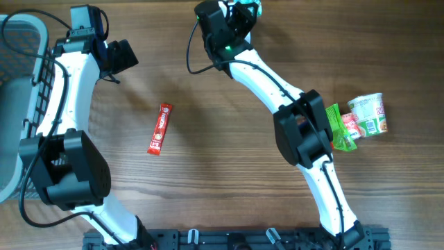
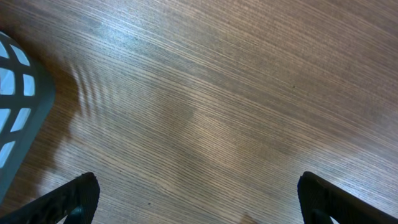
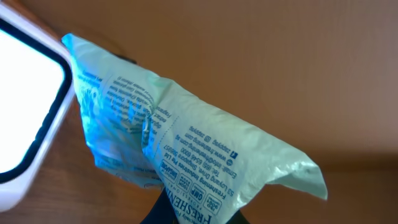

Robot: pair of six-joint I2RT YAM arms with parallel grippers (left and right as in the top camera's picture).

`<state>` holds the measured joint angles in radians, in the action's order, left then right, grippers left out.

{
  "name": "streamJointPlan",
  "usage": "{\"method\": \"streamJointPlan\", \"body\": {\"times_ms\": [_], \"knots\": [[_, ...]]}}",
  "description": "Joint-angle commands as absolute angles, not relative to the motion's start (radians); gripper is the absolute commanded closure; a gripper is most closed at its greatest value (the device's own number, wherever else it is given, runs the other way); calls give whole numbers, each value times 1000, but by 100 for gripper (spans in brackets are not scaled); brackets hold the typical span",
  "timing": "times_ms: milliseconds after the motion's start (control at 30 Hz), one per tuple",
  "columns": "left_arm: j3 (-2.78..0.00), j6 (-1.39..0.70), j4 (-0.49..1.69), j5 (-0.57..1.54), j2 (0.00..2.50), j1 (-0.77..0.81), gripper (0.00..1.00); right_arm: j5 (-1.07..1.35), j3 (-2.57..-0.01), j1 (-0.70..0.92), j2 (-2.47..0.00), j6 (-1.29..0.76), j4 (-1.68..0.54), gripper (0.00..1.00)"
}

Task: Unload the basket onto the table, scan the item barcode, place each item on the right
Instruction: 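Carry the mint-green snack to the white scanner with right gripper, then lower the mint-green snack onto the pile right of the table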

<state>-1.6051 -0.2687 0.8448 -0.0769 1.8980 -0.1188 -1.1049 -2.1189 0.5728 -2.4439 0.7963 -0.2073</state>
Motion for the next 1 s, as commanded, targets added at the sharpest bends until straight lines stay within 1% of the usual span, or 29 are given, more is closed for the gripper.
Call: {"method": "streamJointPlan", "body": {"times_ms": [0,67,133,167,200,267,333,433,500,567,633,700,800,833,900,933,967], "knots": [[-1605,-270,842,-71,1896,-120,0,-1082,-2135,577,-2194,594,-382,96],[-1605,-270,842,-71,1896,-120,0,-966,-2135,577,-2048,387,-660,96],[-1605,-270,842,-71,1896,-120,0,-868,-2135,570,-1954,235,-843,96],[-1605,-270,842,-71,1896,-120,0,-724,-2135,545,-1869,91,-1037,96],[-1605,-270,842,-71,1896,-120,0,-621,-2135,516,-1828,18,-1147,96],[-1605,-270,842,-71,1896,-120,0,-420,-2135,441,-1787,-68,-1316,96],[-1605,-270,842,-71,1896,-120,0,-171,-2129,305,-1781,-105,-1485,96],[-1605,-270,842,-71,1896,-120,0,-61,-2019,161,-1784,-109,-1534,96],[-1605,-270,842,-71,1896,-120,0,-17,-1877,83,-1784,-113,-1517,96],[-1605,-270,842,-71,1896,-120,0,-2,-1740,42,-1784,-115,-1474,96],[-1605,-270,842,-71,1896,-120,0,-14,-1618,17,-1784,-114,-1426,96],[-1605,-270,842,-71,1896,-120,0,-83,-1526,4,-1784,-124,-1385,95],[-1605,-270,842,-71,1896,-120,0,-176,-1423,-4,-1784,-187,-1314,94],[-1605,-270,842,-71,1896,-120,0,-176,-1394,-4,-1784,-186,-1293,53],[-1605,-270,842,-71,1896,-120,0,-178,-1383,-4,-1784,-183,-1294,37],[-1605,-270,842,-71,1896,-120,0,-187,-1384,-4,-1784,-183,-1295,21],[-1605,-270,842,-71,1896,-120,0,-197,-1388,-4,-1784,-183,-1297,0]]}}
